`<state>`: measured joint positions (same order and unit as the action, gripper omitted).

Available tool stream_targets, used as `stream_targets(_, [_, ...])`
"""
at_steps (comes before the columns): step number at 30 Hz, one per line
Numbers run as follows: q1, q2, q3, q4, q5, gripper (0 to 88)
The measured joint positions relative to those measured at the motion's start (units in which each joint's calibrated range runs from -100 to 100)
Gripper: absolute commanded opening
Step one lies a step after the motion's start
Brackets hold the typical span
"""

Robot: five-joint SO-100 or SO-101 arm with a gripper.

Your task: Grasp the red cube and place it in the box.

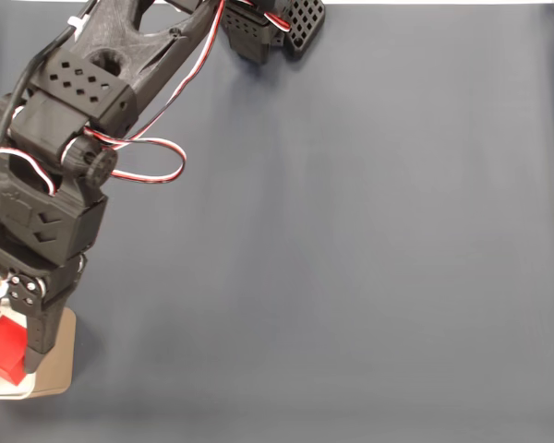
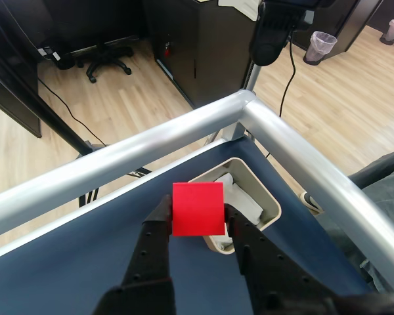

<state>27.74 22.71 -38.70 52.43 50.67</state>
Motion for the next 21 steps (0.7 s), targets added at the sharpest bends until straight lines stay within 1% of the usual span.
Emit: stream_targets(21, [2.6,5.9,-6.6,0.0,0.2,6.9])
